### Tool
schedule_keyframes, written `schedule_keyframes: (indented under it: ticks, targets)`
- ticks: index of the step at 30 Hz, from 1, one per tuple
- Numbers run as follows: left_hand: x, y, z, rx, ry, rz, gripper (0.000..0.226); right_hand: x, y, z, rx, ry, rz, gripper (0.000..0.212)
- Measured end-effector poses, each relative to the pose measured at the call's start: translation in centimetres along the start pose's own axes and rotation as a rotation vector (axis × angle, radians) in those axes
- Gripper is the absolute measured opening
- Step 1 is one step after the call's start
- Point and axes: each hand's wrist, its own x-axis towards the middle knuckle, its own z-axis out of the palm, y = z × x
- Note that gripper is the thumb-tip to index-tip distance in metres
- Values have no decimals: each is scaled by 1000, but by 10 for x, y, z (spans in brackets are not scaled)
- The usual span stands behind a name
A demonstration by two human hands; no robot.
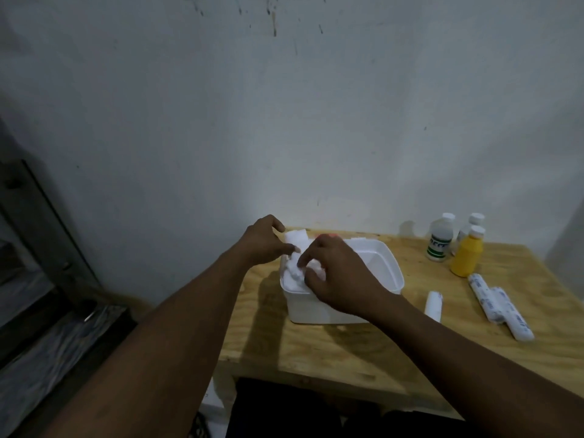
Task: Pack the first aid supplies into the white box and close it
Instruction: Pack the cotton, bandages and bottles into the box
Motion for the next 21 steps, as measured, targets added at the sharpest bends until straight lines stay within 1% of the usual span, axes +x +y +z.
schedule_keyframes:
  ticks: [2, 4, 5, 8, 9, 11, 15, 17, 19, 21]
  targets:
    - [-2, 0, 0, -4, -3, 5, 61, -2, -3, 0, -8, -120, -6, 26]
    - [-2, 1, -1, -19, 6, 28, 62, 1, -7, 0, -5, -188, 27, 30]
    - [-2, 1, -1, -21, 9, 43, 57, 3, -9, -1, -3, -206, 43, 30]
    - [2, 1, 0, -5, 9, 94, 30, 8, -14, -3, -24, -258, 46, 30]
    - [2, 1, 1, -4, 3, 103, 24, 9, -15, -3, -30, -271, 50, 29]
    - [4, 1, 4, 16, -12, 117, 20, 11, -15, -2, -29, -276, 67, 29]
    - [4, 2, 15, 134, -16, 119, 21, 13, -15, 2, -30, -265, 81, 26]
    - [4, 0, 21, 179, 39, 132, 20, 14, -14, 2, -29, -267, 84, 25]
    - [3, -1, 22, 213, 114, 152, 26, 14, -12, 2, -35, -275, 79, 25]
    - [3, 1, 20, 257, 150, 192, 31, 14, -12, 1, -44, -302, 72, 28]
